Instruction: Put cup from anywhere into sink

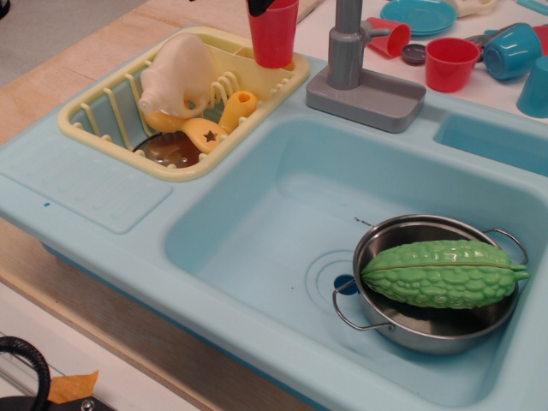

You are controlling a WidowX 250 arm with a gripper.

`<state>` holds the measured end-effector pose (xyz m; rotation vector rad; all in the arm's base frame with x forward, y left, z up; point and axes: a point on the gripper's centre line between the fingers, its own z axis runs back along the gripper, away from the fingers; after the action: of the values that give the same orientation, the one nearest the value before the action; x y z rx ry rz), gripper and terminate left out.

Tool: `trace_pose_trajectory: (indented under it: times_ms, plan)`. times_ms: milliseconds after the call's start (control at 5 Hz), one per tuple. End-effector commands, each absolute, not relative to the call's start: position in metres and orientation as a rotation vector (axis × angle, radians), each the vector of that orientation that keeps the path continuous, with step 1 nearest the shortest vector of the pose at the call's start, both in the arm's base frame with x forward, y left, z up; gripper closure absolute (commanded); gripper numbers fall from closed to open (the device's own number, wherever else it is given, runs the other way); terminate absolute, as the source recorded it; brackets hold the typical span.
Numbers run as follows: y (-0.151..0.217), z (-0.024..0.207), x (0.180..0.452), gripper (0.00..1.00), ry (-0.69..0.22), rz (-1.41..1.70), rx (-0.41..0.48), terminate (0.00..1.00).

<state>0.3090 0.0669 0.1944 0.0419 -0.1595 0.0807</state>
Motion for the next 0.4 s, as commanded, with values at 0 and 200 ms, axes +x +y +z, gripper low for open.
trace_pose_trajectory:
  times_ms: [0,200]
  plan:
    - [0.0669,0.1944,0.3090,0.00,-0.159,0.081,0.042,0.00]
    - [0.0673,0.1980,0.3126,0.00,-0.220,-0.115,0.071,0.00]
